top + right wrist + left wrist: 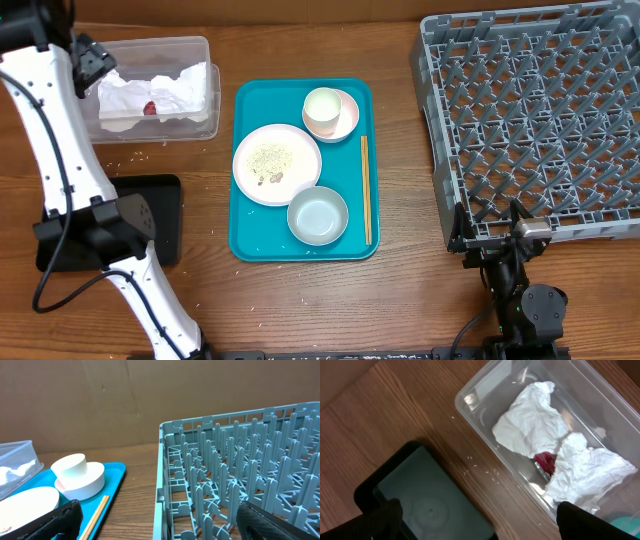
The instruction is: Sort waste into correct bins and load items into the dishwasher
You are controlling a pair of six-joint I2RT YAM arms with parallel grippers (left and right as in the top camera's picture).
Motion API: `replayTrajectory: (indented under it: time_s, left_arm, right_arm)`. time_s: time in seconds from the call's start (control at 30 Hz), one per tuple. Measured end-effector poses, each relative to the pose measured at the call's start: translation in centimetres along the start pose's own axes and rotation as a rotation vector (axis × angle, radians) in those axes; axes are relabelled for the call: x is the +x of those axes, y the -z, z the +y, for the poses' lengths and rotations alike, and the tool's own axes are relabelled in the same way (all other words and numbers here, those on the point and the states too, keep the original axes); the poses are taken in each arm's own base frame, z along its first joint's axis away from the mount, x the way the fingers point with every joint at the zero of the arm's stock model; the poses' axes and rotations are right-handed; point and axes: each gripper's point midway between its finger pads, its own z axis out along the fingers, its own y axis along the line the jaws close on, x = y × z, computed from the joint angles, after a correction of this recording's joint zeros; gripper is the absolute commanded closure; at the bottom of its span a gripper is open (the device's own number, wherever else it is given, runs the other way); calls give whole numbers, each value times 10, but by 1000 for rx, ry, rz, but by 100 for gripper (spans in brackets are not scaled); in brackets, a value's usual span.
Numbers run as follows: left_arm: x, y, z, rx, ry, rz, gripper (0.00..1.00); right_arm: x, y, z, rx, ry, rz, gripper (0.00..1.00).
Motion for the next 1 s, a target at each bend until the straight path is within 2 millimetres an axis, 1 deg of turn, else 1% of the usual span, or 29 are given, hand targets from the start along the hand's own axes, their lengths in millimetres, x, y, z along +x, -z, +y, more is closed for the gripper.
replayTrajectory:
  time_s: [0.43,0.57,0.67,0.73,0.8,0.83,0.93,1.0]
  left_arm:
    - [1,0,-2,11,12,6,0]
    - [1,0,-3,11,12,6,0]
    - [1,0,-3,11,12,6,0]
    - [1,0,-3,11,12,5,0]
    - [1,0,-3,12,12,6,0]
    - [1,0,-3,12,12,6,0]
    - [2,0,-3,14,12,7,0]
    - [2,0,-3,15,12,7,0]
  right_arm:
    - [-1,0,0,3,0,-5,0]
    - [-14,0,1,-1,1,-57,0]
    - [-27,2,0,6,2,-112,0]
    - [-48,5,-5,40,-2,-201,0]
    - [-80,14,-7,61,-11,-337,0]
    - [-92,19,-7,63,-14,-390,0]
    - [-139,44,-4,54,-28,-609,0]
    - [-173,72,-2,46,-46,-792,0]
